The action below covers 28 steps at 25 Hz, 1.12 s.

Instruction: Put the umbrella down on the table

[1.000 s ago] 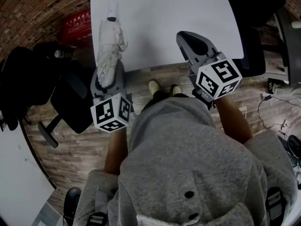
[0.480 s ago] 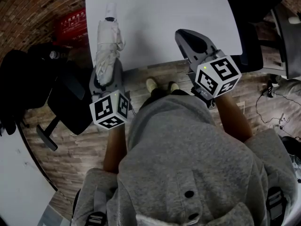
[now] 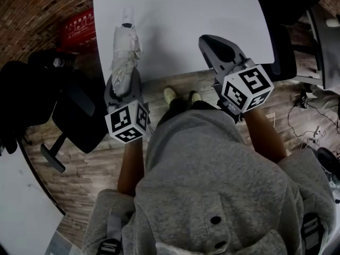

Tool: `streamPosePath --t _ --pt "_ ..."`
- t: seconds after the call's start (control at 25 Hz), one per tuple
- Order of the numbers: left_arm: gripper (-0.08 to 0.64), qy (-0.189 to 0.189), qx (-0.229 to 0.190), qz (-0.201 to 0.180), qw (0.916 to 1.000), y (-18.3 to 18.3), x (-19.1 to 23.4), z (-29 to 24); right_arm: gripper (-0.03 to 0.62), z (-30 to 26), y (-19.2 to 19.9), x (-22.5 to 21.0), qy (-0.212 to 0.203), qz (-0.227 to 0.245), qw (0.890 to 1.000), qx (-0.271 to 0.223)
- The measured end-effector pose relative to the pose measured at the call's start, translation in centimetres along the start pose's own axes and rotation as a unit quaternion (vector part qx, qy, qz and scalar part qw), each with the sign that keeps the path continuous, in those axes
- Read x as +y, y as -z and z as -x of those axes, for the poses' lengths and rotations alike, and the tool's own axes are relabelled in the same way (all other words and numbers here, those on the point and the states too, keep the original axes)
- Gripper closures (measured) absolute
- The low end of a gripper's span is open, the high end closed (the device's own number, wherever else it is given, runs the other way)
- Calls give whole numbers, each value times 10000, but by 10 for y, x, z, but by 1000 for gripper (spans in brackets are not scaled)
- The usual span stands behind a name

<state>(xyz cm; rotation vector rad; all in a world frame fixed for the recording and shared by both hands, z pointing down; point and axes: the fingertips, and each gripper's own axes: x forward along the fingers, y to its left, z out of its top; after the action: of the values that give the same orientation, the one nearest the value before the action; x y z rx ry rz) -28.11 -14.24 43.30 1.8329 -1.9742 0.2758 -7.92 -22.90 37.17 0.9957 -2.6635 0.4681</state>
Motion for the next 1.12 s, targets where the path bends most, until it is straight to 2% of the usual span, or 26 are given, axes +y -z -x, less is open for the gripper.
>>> streamPosePath --t 1.12 --pt "322 -267 726 25 9970 82 23 -38 552 -10 13 5 29 56 9996 275"
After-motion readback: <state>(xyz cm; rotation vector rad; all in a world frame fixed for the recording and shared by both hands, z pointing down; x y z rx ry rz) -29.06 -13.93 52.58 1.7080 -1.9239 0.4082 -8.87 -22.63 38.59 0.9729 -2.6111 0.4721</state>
